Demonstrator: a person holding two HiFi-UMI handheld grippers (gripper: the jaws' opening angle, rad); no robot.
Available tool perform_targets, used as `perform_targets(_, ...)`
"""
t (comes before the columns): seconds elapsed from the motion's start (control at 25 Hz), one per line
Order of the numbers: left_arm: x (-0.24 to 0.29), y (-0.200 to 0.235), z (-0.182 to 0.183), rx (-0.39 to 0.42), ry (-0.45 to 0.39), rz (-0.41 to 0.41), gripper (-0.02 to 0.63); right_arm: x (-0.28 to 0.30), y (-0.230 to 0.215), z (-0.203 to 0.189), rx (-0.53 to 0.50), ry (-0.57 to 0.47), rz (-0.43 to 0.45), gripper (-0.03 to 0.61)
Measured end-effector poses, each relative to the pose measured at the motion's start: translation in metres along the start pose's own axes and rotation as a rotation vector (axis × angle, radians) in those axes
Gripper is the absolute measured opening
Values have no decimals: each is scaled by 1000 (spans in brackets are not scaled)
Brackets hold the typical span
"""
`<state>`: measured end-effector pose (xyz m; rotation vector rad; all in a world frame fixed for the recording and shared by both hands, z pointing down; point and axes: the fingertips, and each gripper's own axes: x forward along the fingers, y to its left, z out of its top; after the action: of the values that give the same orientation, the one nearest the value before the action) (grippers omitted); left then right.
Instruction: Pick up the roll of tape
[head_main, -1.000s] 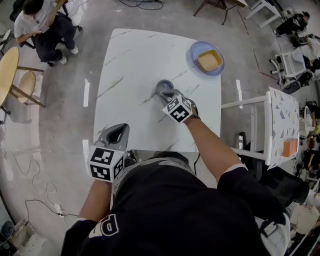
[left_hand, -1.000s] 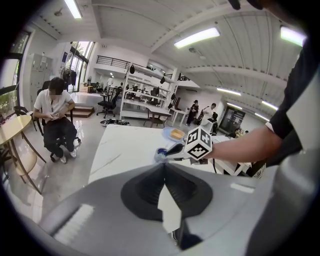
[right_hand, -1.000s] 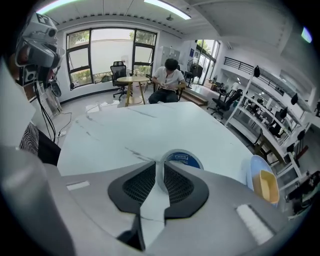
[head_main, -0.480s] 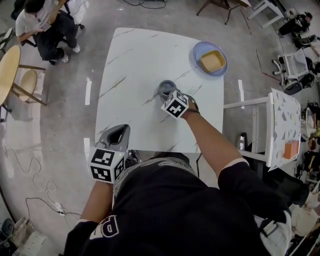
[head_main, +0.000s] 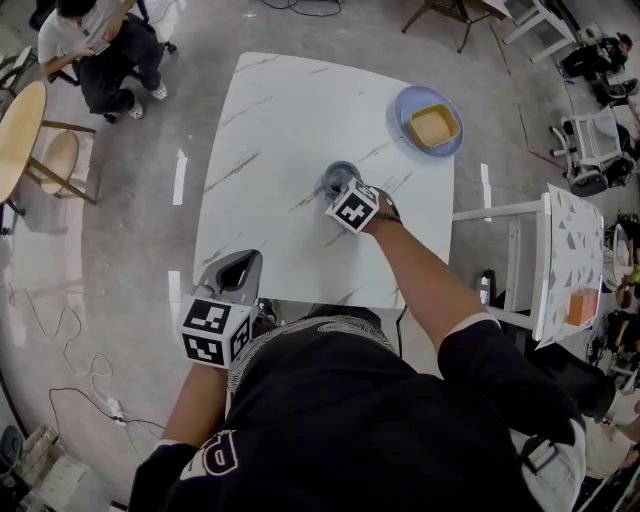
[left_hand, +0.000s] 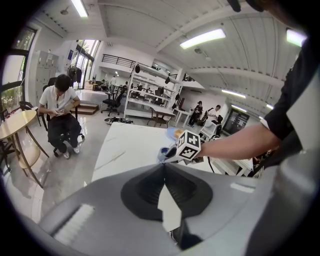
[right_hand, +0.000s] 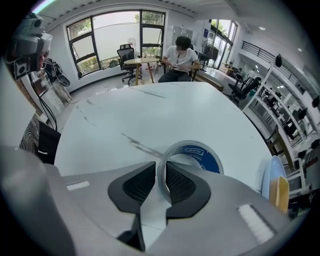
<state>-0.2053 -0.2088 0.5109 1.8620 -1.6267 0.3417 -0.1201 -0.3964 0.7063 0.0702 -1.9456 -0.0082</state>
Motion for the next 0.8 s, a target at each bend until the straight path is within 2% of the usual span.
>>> perform_targets(0.2, -1, 4, -1, -7, -1, 7, 58, 4, -4, 1, -4, -6, -23, 49)
perform_targets(0.56, -2, 2, 2, -1, -8, -4, 58, -2, -2, 1, 13, -1, -9, 49)
perform_targets(0.8, -1, -2, 6, 14, -18, -20, 58, -16, 0, 7, 31, -38, -15, 48)
